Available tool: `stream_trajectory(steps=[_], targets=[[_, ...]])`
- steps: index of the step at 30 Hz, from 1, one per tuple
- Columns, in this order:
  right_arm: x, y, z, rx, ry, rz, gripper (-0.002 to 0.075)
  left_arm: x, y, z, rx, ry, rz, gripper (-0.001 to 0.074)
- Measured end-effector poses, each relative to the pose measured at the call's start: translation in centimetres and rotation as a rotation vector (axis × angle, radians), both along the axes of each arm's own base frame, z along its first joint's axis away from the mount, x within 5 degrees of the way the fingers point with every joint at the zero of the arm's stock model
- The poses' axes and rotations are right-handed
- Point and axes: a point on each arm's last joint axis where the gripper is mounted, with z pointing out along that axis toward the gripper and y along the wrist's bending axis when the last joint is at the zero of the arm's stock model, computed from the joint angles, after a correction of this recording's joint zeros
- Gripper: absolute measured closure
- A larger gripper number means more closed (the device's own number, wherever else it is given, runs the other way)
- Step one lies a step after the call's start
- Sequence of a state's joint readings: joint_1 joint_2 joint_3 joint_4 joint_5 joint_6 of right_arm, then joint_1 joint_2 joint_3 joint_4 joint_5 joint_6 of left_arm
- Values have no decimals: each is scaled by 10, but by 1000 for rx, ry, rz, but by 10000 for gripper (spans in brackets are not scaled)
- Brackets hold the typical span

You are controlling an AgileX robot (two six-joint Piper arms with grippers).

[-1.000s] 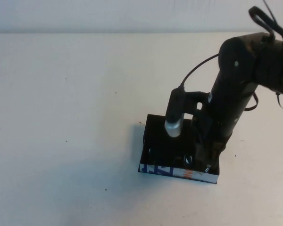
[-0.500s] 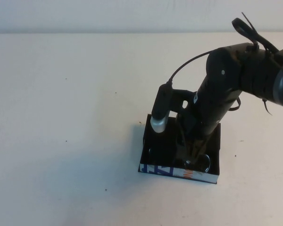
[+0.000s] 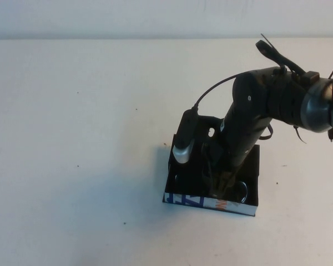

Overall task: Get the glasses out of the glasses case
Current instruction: Pick up the glasses from the glasses case, then place the glasses on the table

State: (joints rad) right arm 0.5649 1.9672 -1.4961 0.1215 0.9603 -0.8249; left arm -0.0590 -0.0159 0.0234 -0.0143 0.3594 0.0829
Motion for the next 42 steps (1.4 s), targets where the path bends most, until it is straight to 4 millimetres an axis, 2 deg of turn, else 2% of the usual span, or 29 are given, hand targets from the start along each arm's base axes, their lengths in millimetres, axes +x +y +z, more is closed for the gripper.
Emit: stream_trajectory(steps=[8,10,12,14,16,19,21,23,28,33,39,42], targets=[[4,3,-20,-19,33,-4,470,0,0,0,0,0,0,739],[5,3,-20,-16,28,-4,526,0,0,0,0,0,0,739],[6,4,-14,-10,25,-6,639,0,0,0,0,0,0,739],[8,5,-7,-7,20,-2,672,0,0,0,0,0,0,739],[10,7,7,-3,10,6,672,0,0,0,0,0,0,739],[10,5,39,-12,12,-28,672,0,0,0,0,0,0,739],[11,0,58,-10,12,-121,672,0,0,0,0,0,0,740],[12,-11,78,16,0,-252,672,0,0,0,0,0,0,739],[7,-53,124,162,33,-588,672,0,0,0,0,0,0,739],[-20,-101,147,282,102,-764,672,0,0,0,0,0,0,739],[-69,-155,122,255,217,-986,672,0,0,0,0,0,0,739],[-94,-171,108,265,223,-1070,672,0,0,0,0,0,0,739]])
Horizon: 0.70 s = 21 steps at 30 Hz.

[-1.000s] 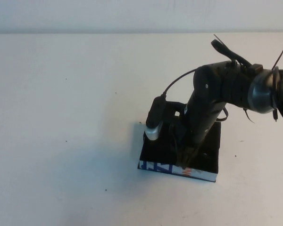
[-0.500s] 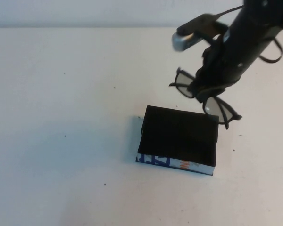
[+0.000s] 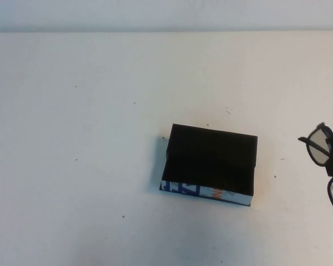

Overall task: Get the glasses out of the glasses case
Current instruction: Place the glasses on the table

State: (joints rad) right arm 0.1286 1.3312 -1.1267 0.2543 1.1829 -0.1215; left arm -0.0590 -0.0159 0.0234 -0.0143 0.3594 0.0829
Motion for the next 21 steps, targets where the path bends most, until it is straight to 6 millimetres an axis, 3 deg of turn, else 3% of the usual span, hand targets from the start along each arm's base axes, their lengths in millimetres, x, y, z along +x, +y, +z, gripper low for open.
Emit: stream_trajectory(steps=[3,7,21], targets=[[-16,-5,-16,28,-50,-66,673,0,0,0,0,0,0,739],[-20,-5,-44,73,-70,-141,673,0,0,0,0,0,0,739],[25,-7,-124,-4,23,-219,672,0,0,0,0,0,0,739]])
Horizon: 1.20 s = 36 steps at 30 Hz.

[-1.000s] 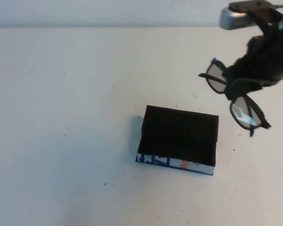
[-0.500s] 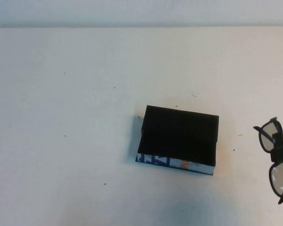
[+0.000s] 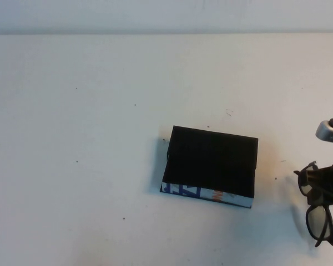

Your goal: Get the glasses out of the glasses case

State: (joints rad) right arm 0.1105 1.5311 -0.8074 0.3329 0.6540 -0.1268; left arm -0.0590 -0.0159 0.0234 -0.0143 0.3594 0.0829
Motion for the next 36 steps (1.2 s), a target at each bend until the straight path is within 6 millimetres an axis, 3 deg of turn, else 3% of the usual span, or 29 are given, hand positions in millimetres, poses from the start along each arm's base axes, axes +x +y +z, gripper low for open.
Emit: stream_trajectory(steps=[7,13,18,21,24,30,36], targets=[[7,0,-15,-17,15,2,603,0,0,0,0,0,0,739],[7,0,-14,-18,22,12,450,0,0,0,0,0,0,739],[6,0,0,-36,80,88,434,0,0,0,0,0,0,739],[-3,-1,26,-45,14,111,461,0,0,0,0,0,0,740],[-20,-4,69,-52,-157,112,512,0,0,0,0,0,0,739],[-81,-15,152,-79,-580,97,659,0,0,0,0,0,0,739],[-144,-22,194,-65,-853,78,734,0,0,0,0,0,0,739]])
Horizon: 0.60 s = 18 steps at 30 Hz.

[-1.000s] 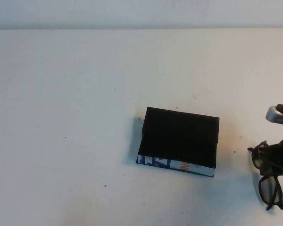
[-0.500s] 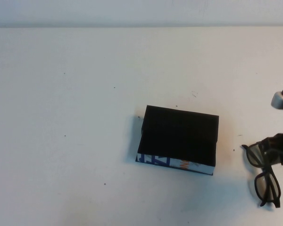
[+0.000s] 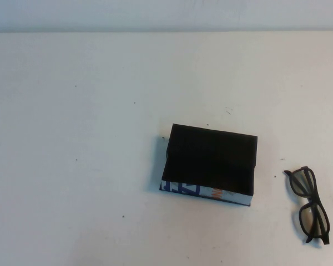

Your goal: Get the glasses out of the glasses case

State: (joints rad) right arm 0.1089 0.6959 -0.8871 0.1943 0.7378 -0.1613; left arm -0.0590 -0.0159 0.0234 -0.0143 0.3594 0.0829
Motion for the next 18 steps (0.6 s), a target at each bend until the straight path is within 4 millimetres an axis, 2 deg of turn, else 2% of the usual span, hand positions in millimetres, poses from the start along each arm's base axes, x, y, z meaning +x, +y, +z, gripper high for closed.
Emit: stream_trajectory(steps=[4,8,18], targets=[[-37,-3,11,8,-100,11,741,0,0,0,0,0,0,740],[-61,-4,8,-5,-77,36,741,0,0,0,0,0,0,739],[-78,-6,-10,-76,138,69,742,0,0,0,0,0,0,739]])
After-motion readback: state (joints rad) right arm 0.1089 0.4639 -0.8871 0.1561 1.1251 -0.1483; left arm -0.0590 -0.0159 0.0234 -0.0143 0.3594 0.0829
